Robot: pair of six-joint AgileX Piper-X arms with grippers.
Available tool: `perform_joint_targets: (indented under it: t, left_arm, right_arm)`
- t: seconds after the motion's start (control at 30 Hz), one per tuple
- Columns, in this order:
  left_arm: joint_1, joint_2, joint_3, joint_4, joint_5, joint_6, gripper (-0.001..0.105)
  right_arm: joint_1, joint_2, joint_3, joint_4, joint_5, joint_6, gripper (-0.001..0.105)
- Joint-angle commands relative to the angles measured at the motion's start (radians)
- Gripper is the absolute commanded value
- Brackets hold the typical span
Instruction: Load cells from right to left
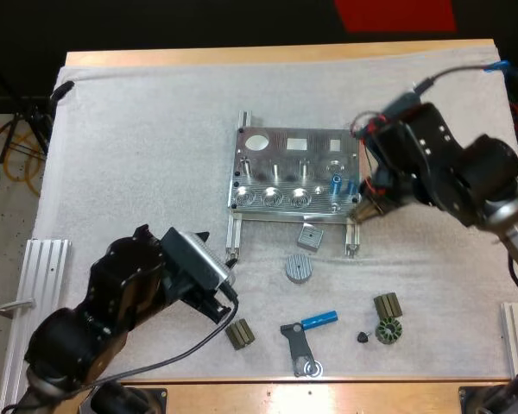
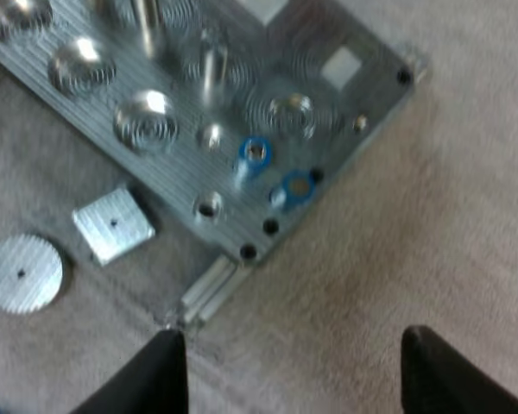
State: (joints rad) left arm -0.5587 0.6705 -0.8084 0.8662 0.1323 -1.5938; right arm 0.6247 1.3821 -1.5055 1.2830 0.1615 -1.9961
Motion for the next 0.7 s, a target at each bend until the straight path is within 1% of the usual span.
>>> perform_joint_targets:
  t: [0.0,0.17,0.23,0.37,0.47,0.6,0.67]
  left_arm:
    - [-0.005,-0.018,-0.010,-0.004,0.004,0.006,0.054]
    - [-0.005,-0.042,-0.010,0.000,0.063,0.016,0.054]
    - [-0.005,-0.043,-0.010,0.011,0.082,0.058,0.054]
    - [-0.005,-0.043,-0.010,0.035,0.086,0.110,0.054]
    - [-0.005,-0.043,-0.010,0.057,0.089,0.132,0.054]
    - [-0.005,-0.043,-0.010,0.059,0.089,0.159,0.054]
    - [-0.013,-0.043,-0.010,0.059,0.096,0.179,0.054]
  right_arm:
    - [-0.005,-0.031,0.023,0.001,-0.010,0.003,0.054]
    - [-0.005,-0.111,0.104,0.001,-0.010,0.003,0.054]
    - [-0.005,-0.149,0.132,0.007,-0.010,0.003,0.054]
    - [-0.005,-0.209,0.172,0.009,-0.016,0.028,0.054]
    - [-0.005,-0.256,0.200,0.016,-0.062,0.040,0.054]
    - [-0.005,-0.298,0.219,0.026,-0.154,0.048,0.054]
    - [-0.005,-0.311,0.224,0.025,-0.177,0.056,0.054]
